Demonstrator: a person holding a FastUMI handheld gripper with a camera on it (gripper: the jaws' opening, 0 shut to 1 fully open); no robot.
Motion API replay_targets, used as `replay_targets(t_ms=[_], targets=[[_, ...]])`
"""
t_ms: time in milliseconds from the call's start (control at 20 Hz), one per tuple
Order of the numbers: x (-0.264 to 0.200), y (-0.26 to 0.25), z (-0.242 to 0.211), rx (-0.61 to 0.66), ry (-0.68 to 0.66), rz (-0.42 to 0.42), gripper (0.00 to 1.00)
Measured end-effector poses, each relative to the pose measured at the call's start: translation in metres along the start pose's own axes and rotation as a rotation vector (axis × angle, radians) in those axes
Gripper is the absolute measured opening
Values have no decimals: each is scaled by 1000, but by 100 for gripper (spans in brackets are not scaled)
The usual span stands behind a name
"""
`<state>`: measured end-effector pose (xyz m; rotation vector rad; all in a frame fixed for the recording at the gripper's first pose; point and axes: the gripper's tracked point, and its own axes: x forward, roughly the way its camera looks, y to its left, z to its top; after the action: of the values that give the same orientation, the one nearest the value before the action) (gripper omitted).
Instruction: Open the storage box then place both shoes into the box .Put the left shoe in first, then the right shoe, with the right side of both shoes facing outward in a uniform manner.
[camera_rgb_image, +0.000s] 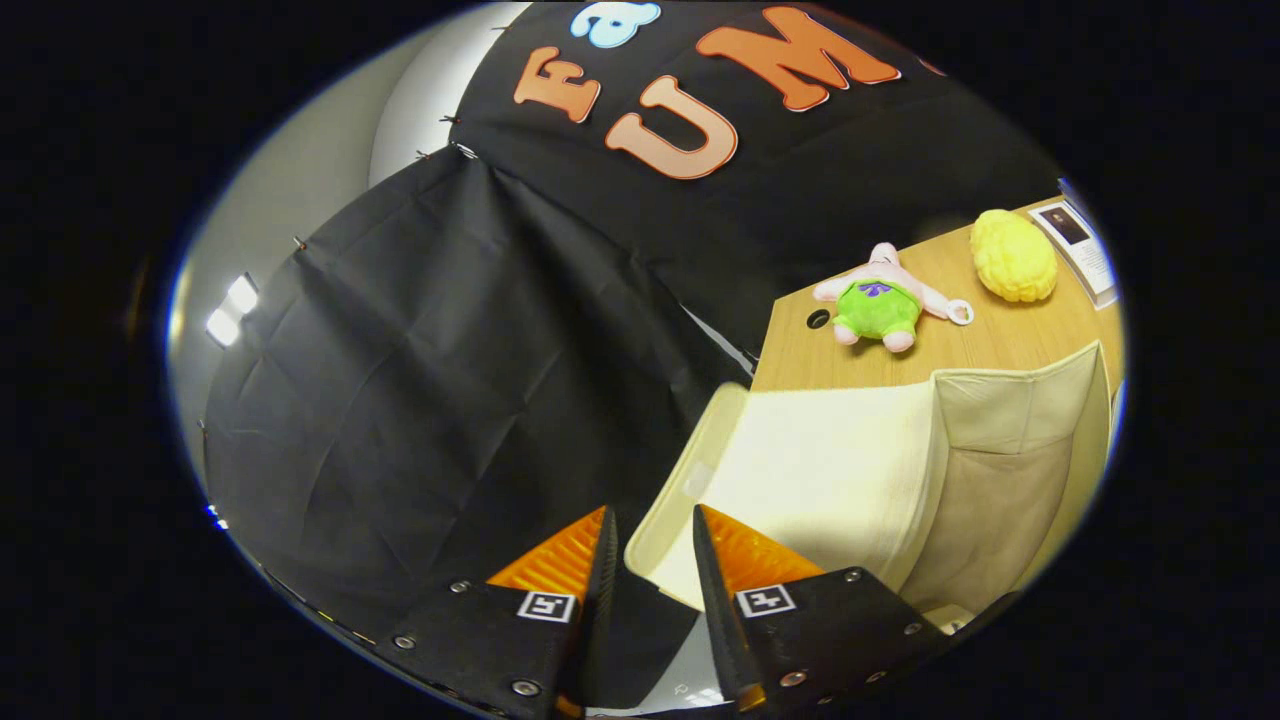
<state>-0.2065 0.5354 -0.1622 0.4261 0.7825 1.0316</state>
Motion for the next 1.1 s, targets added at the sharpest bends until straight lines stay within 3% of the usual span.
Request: replay_targets(t_ms=[150, 250, 650, 1100], targets=[[-13, -26, 5, -64, -31, -93, 84], [-25, -47, 12, -91, -56, -158, 98], [-100, -138, 46, -98, -179, -390, 98], [-182, -240, 41, -33, -223, -613, 98]])
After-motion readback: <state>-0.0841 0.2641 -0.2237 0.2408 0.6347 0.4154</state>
